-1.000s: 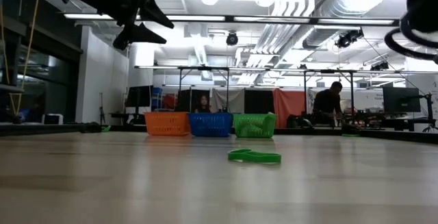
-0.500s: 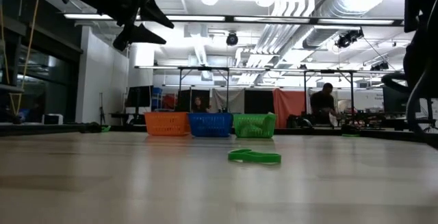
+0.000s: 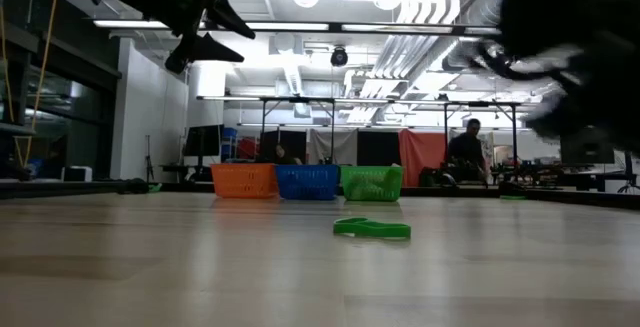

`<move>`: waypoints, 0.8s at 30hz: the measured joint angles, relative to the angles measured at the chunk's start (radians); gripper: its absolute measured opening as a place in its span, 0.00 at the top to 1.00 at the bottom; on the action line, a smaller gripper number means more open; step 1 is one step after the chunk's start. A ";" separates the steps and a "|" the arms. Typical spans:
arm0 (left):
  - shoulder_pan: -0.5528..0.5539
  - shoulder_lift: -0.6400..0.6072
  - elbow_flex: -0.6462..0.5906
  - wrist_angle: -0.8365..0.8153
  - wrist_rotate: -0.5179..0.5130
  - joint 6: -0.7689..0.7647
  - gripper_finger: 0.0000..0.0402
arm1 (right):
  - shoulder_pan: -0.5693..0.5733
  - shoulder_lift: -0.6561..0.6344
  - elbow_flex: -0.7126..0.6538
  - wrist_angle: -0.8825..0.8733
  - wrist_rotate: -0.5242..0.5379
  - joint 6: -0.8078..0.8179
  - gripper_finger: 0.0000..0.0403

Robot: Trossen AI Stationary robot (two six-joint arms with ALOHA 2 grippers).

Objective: Sort rubber bands into baskets
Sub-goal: Put the green rubber band into the orange bin

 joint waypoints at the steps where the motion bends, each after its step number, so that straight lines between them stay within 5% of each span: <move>1: 0.000 0.000 0.005 -0.001 0.000 0.001 0.47 | -0.032 -0.002 0.043 -0.005 0.048 -0.034 0.99; 7: 0.000 -0.023 0.121 -0.003 0.166 0.044 0.47 | -0.275 -0.001 0.250 0.206 0.232 -0.256 1.00; 13: 0.000 -0.080 0.332 -0.047 0.237 0.168 0.47 | -0.494 0.039 0.360 0.617 0.236 -0.470 1.00; 24: 0.000 -0.093 0.496 -0.138 0.217 0.325 0.47 | -0.699 0.492 0.984 0.729 0.126 -0.466 1.00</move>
